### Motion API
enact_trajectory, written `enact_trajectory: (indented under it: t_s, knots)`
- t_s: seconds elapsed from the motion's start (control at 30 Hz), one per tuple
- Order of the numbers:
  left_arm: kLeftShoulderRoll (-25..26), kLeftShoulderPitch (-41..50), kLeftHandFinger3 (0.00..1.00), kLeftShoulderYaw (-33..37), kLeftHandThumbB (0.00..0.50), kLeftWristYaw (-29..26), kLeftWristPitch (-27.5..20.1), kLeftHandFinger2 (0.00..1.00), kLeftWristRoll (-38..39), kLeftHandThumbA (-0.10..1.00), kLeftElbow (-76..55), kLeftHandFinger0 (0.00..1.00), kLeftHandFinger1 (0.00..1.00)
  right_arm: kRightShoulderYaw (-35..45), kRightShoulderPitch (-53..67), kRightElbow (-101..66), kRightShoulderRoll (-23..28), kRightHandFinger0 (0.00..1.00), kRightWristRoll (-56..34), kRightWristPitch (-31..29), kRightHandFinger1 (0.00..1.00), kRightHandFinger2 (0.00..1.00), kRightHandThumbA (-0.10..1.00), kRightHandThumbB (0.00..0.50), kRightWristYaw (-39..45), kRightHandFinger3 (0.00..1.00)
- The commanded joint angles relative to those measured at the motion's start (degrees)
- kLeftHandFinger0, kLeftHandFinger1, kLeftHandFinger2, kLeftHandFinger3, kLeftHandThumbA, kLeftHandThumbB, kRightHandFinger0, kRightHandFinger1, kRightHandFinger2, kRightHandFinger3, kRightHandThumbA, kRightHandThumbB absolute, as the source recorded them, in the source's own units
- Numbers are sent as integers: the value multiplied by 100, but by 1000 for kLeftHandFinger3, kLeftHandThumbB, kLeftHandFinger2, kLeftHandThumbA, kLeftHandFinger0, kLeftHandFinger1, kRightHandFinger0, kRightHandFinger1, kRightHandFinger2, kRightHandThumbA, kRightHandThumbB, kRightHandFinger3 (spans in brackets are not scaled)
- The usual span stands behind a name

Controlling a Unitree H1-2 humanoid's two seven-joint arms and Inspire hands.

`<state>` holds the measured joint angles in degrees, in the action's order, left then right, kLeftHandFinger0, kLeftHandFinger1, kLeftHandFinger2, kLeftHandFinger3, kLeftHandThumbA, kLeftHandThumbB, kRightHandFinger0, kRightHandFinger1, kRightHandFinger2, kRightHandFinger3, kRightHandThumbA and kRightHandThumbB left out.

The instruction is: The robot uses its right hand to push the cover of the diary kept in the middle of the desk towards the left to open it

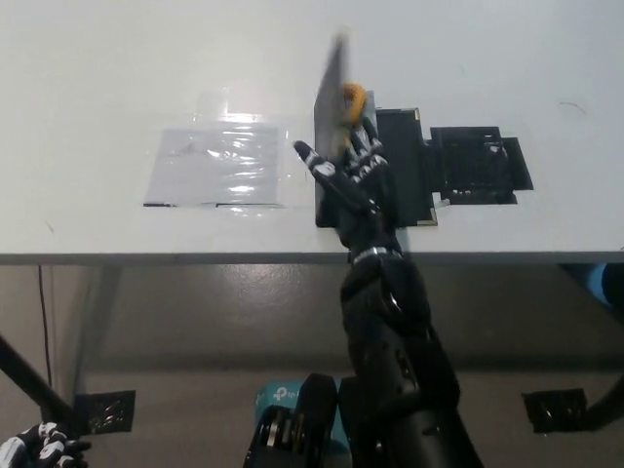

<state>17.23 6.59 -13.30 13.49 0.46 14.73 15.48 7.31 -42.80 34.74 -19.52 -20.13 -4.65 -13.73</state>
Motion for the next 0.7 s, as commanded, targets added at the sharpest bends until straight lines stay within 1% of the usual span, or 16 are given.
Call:
enact_trajectory:
  t_s: [0.0, 0.03, 0.07, 0.13, 0.2, 0.23, 0.3, 0.37, 0.4, 0.43, 0.47, 0.53, 0.57, 0.63, 0.67]
  knots:
    - [131, 9, 377, 14, 500, 32, -143, 311, -71, 481, -130, 489, 554, -204, -414, -35, -172, 966, 198, -121, 977, 943, 1000, 224, 237, 1000]
    - [138, 4, 378, 21, 500, 42, -171, 311, -80, 484, -120, 487, 553, -261, -404, -49, -152, 977, 245, -128, 987, 953, 1000, 215, 282, 1000]
    - [182, -43, 389, 65, 500, 67, -223, 318, -143, 499, -89, 481, 552, -272, -405, -45, -123, 986, 253, -132, 994, 960, 1000, 222, 309, 1000]
    - [194, -50, 392, 78, 500, 26, -119, 319, -165, 503, -150, 478, 552, -368, -371, -20, -64, 988, 373, -104, 998, 963, 1000, 222, 322, 1000]
    - [202, -67, 389, 82, 500, 20, -93, 315, -172, 495, -168, 476, 549, -568, -267, -2, 28, 986, 615, -75, 1000, 965, 1000, 209, 337, 1000]
    - [204, -77, 387, 81, 500, 19, -57, 314, -162, 491, -190, 474, 548, -759, -142, 85, 130, 982, 870, -88, 1000, 963, 1000, 215, 357, 1000]
    - [242, -89, 399, 107, 500, 8, -36, 329, -231, 513, -220, 482, 560, -889, -38, 221, 225, 1000, 995, -121, 1000, 961, 1000, 226, 351, 1000]
    - [266, -113, 408, 137, 500, -25, -41, 346, -310, 524, -235, 486, 563, -1001, 32, 382, 322, 1000, 1078, -174, 1000, 959, 1000, 218, 347, 1000]
    - [297, -113, 410, 151, 500, -7, -40, 347, -326, 523, -252, 485, 563, -1139, 92, 451, 403, 1000, 1263, -59, 1000, 967, 1000, 226, 296, 1000]
    - [296, -112, 411, 152, 500, 15, -84, 346, -313, 523, -250, 484, 563, -1269, 137, 625, 488, 1000, 1396, -85, 1000, 983, 1000, 203, 324, 1000]
    - [308, -152, 410, 171, 500, 31, -82, 343, -321, 524, -243, 481, 561, -1315, 155, 700, 542, 1000, 1440, -107, 1000, 990, 1000, 194, 324, 1000]
    - [315, -174, 396, 178, 500, 35, -36, 347, -306, 512, -239, 475, 569, -1510, 206, 1051, 648, 1000, 1636, -243, 1000, 958, 1000, 186, 341, 1000]
    - [344, -197, 399, 211, 500, 54, -83, 360, -352, 525, -224, 472, 572, -1688, 204, 1298, 738, 1000, 1828, -357, 1000, 958, 1000, 204, 339, 1000]
    - [357, -255, 402, 244, 500, 81, -49, 349, -332, 521, -211, 478, 570, -1951, 167, 1791, 858, 1000, 2102, -616, 999, 911, 1000, 265, 297, 999]
    - [351, -263, 404, 273, 500, 50, 25, 352, -362, 522, -287, 467, 567, -2322, 158, 2039, 966, 968, 2511, -512, 983, 915, 1000, 262, 220, 1000]
